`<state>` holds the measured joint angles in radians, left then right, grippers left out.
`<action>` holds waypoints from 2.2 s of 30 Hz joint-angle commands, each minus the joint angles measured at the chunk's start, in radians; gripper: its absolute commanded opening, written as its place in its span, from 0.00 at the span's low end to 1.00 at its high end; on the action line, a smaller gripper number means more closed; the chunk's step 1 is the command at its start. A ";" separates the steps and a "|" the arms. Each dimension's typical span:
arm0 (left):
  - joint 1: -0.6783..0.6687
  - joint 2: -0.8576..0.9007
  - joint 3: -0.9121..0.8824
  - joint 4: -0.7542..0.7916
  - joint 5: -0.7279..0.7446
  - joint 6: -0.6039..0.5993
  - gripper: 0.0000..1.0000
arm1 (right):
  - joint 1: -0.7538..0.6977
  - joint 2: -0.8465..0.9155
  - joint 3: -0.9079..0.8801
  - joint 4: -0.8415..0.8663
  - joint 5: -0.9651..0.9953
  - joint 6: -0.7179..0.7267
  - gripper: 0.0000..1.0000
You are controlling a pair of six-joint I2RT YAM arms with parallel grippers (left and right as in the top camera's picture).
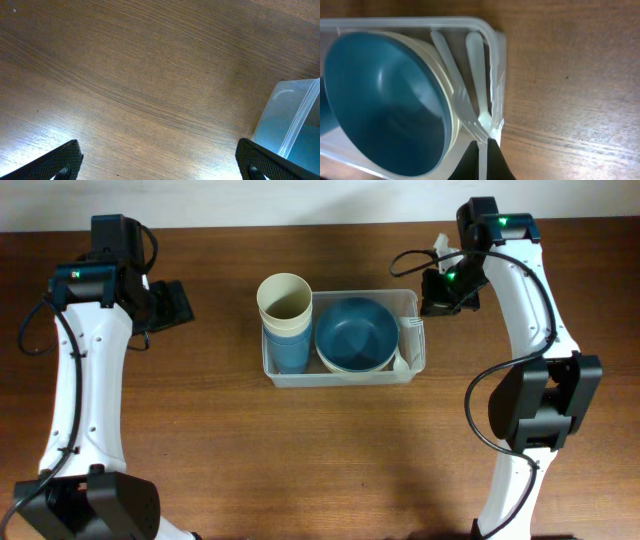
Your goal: Pack container
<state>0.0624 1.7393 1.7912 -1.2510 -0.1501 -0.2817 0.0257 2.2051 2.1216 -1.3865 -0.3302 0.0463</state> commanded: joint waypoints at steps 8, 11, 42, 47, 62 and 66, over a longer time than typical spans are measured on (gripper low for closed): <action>0.004 0.000 -0.007 0.002 -0.004 -0.010 1.00 | 0.037 -0.042 0.024 0.075 0.016 0.017 0.04; 0.004 0.000 -0.007 0.002 -0.004 -0.010 1.00 | 0.054 -0.036 0.024 0.076 0.021 0.016 0.04; 0.004 0.000 -0.007 0.002 -0.004 -0.010 1.00 | 0.079 0.019 0.023 0.013 0.117 0.036 0.04; 0.004 0.000 -0.007 0.002 -0.004 -0.010 1.00 | 0.079 0.029 0.022 0.011 0.117 0.037 0.04; 0.004 0.000 -0.007 0.002 -0.004 -0.010 1.00 | 0.079 0.031 0.022 -0.095 0.117 0.037 0.04; 0.004 0.000 -0.007 0.002 -0.004 -0.010 1.00 | 0.079 0.031 0.022 -0.079 0.111 0.037 0.04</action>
<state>0.0624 1.7393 1.7912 -1.2507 -0.1501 -0.2813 0.1028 2.2230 2.1231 -1.4822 -0.2256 0.0784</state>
